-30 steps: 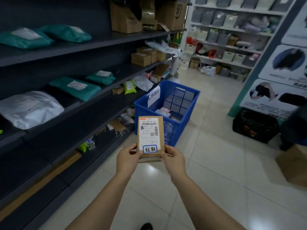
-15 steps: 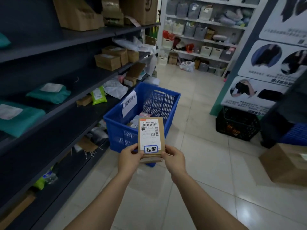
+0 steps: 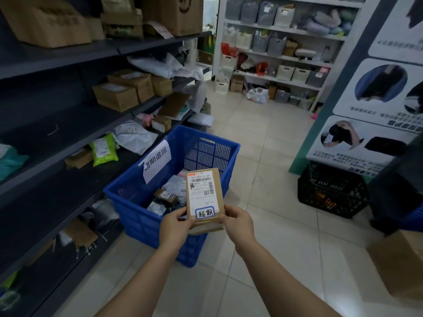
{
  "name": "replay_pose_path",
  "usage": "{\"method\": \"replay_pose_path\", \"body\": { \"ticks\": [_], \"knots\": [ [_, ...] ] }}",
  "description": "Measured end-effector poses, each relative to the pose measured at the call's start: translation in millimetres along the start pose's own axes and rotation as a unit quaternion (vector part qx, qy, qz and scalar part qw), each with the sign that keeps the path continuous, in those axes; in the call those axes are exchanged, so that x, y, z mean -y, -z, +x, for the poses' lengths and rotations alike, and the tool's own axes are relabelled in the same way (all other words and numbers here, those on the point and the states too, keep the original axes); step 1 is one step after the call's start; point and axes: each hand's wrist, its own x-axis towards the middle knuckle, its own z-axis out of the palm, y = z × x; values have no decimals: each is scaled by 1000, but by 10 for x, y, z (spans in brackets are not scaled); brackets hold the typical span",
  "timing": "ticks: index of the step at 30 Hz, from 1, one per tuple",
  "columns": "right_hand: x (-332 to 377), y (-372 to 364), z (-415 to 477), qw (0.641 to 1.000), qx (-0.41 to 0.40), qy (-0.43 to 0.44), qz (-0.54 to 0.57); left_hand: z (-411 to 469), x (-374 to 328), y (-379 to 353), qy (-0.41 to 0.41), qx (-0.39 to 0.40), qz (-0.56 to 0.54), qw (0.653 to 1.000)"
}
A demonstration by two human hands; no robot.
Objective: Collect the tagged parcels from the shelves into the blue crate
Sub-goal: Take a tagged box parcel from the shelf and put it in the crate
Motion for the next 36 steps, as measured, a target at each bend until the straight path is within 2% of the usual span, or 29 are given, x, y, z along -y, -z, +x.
{"method": "replay_pose_path", "body": {
  "ticks": [7, 23, 36],
  "knots": [
    [254, 276, 1237, 999, 34, -13, -20, 942, -364, -661, 33, -3, -16, 999],
    [873, 236, 4091, 990, 89, -44, -97, 3405, -906, -1632, 71, -39, 27, 996],
    [1023, 394, 6063, 961, 206, -16, -183, 4661, -1167, -2652, 150, -137, 4, 979]
  ]
}}
